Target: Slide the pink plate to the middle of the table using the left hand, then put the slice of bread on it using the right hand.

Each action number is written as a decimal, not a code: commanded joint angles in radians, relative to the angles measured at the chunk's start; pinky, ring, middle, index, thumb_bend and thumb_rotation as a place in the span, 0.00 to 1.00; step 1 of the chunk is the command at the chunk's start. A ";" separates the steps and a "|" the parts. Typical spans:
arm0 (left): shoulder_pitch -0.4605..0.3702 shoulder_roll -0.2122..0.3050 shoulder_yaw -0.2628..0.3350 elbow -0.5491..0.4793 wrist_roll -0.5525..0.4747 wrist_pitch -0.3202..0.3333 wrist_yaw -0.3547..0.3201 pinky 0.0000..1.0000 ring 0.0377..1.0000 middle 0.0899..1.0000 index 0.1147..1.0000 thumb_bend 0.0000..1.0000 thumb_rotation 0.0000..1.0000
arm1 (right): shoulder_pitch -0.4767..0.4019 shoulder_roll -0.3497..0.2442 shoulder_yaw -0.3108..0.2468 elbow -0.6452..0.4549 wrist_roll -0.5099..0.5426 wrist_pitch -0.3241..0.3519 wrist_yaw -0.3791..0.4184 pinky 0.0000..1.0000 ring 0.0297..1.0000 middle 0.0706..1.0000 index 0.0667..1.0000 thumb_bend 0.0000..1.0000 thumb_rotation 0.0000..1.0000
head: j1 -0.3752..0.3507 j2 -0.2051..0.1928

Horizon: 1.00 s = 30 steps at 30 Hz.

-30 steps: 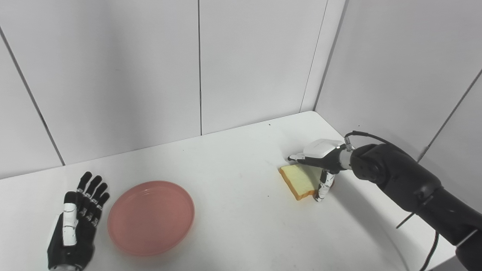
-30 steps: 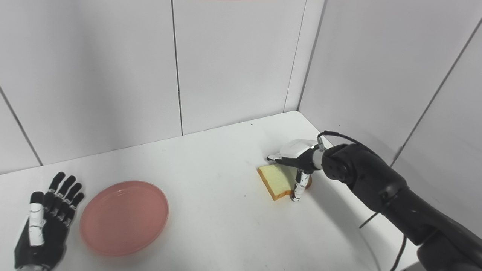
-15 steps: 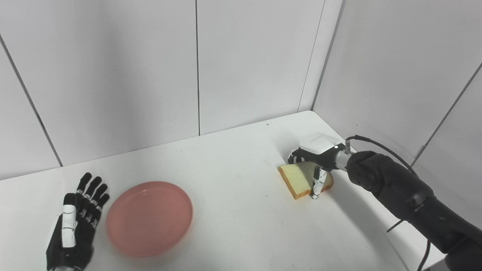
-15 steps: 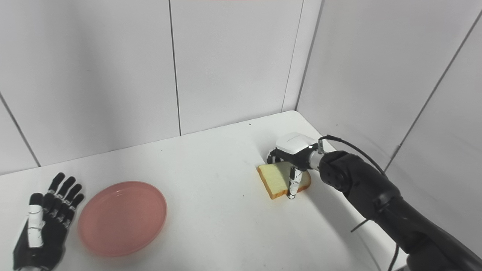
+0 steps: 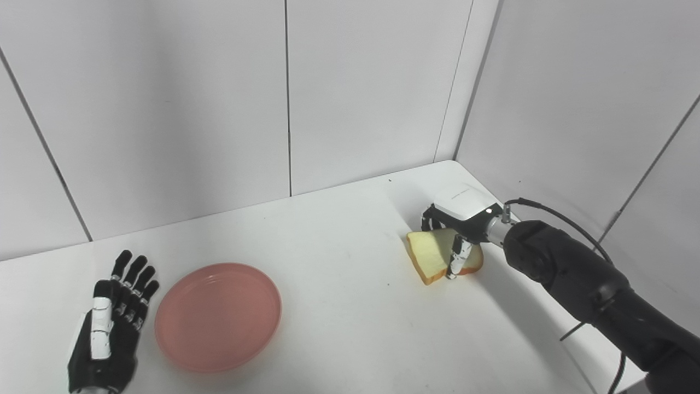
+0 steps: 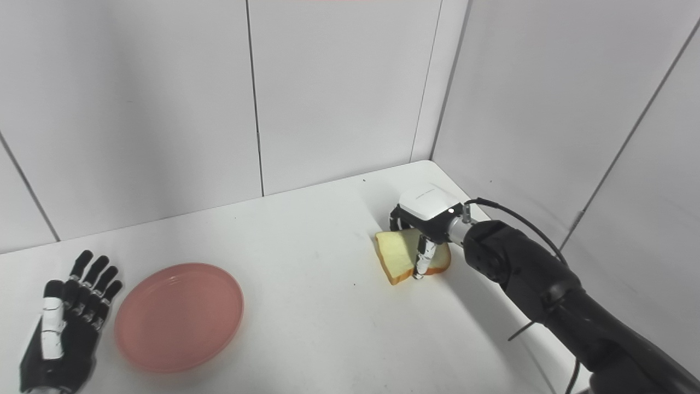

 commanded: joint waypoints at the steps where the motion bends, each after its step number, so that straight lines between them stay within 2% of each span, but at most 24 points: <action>1: 0.080 -0.002 -0.006 0.032 0.001 -0.005 -0.013 0.96 0.96 0.97 0.95 0.77 0.85 | -0.036 -0.024 -0.048 -0.057 0.033 -0.024 -0.035 0.31 0.38 0.40 0.49 0.52 0.00 | 0.003 0.000; 8: 0.089 -0.005 -0.019 0.018 0.032 -0.007 0.010 0.96 0.96 0.97 0.95 0.79 0.86 | -0.065 0.009 -0.086 -0.183 0.037 0.022 0.005 0.33 0.38 0.41 0.49 0.52 0.00 | 0.029 0.000; 12: 0.097 -0.011 -0.024 0.002 0.042 0.003 0.019 0.96 0.97 0.97 0.95 0.79 0.87 | -0.098 0.056 -0.099 -0.237 0.053 0.023 0.012 0.37 0.42 0.41 0.48 0.53 0.00 | 0.044 -0.001; 20: 0.112 -0.027 -0.046 -0.037 0.080 0.019 0.054 0.97 0.97 0.97 0.95 0.80 0.89 | -0.145 0.173 -0.102 -0.285 0.079 0.010 0.015 0.36 0.41 0.42 0.48 0.52 0.00 | 0.102 0.000; 22: 0.114 -0.035 -0.052 -0.047 0.092 0.029 0.072 0.97 0.96 0.95 0.94 0.80 0.89 | -0.158 0.214 -0.088 -0.291 0.074 0.003 0.009 0.35 0.40 0.41 0.48 0.52 0.00 | 0.128 0.007; 23: 0.116 -0.042 -0.054 -0.055 0.098 0.038 0.085 0.96 0.96 0.95 0.94 0.81 0.89 | -0.165 0.239 -0.077 -0.296 0.066 0.010 0.015 0.35 0.40 0.41 0.49 0.52 0.00 | 0.164 0.014; 24: 0.117 -0.047 -0.056 -0.061 0.103 0.045 0.094 0.96 0.95 0.94 0.92 0.82 0.87 | -0.170 0.255 -0.071 -0.300 0.060 0.016 0.020 0.35 0.40 0.41 0.49 0.52 0.00 | 0.164 0.014; 26: 0.122 -0.061 -0.065 -0.085 0.117 0.065 0.120 0.96 0.95 0.94 0.92 0.82 0.86 | -0.186 0.301 -0.049 -0.291 0.071 0.001 0.024 0.35 0.40 0.40 0.49 0.52 0.00 | 0.225 0.023; 27: 0.124 -0.066 -0.069 -0.093 0.123 0.071 0.127 0.96 0.96 0.94 0.93 0.82 0.87 | -0.190 0.313 -0.044 -0.286 0.077 -0.008 0.023 0.35 0.39 0.40 0.49 0.52 0.00 | 0.231 0.023; 30: 0.132 -0.083 -0.091 -0.123 0.156 0.080 0.155 0.97 0.96 0.95 0.94 0.80 0.90 | -0.210 0.359 -0.013 -0.265 0.086 -0.028 0.035 0.35 0.40 0.40 0.49 0.52 0.00 | 0.311 0.029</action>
